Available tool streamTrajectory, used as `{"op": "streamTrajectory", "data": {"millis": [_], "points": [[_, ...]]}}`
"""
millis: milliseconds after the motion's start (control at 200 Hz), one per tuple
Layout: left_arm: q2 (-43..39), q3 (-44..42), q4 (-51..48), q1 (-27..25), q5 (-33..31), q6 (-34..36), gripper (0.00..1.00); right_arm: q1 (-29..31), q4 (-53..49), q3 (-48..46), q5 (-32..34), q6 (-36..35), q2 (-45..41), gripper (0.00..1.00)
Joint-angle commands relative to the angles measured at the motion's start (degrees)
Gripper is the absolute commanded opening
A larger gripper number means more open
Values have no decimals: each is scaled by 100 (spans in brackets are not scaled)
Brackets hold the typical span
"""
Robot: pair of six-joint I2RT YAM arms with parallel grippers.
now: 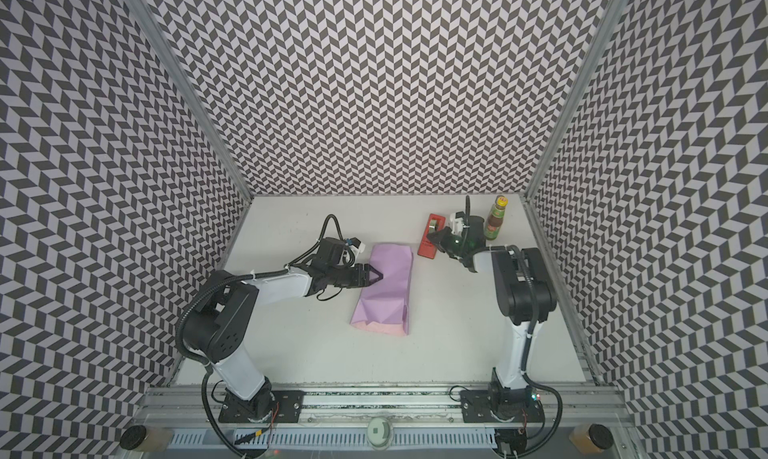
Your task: Wrap the gift box in paper
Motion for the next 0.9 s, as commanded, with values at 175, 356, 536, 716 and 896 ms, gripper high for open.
{"op": "streamTrajectory", "data": {"millis": [175,356,536,716,896], "points": [[410,-252,-980,-46,-735,172,68,31,864,-210,-293,651,-84,0],[410,-253,-993,-48,-743,179,68,11,1188,-233,-423,1010,-139,0],[436,-244,-999,-41,-750,179,68,20,1465,-288,-505,1315,-185,0],[443,-244,-1011,-48,-752,180,68,2,1751,-358,-549,1644,-211,0],[436,-244,-1018,-47,-759,180,68,5,1795,-425,-561,1727,-297,0]]}}
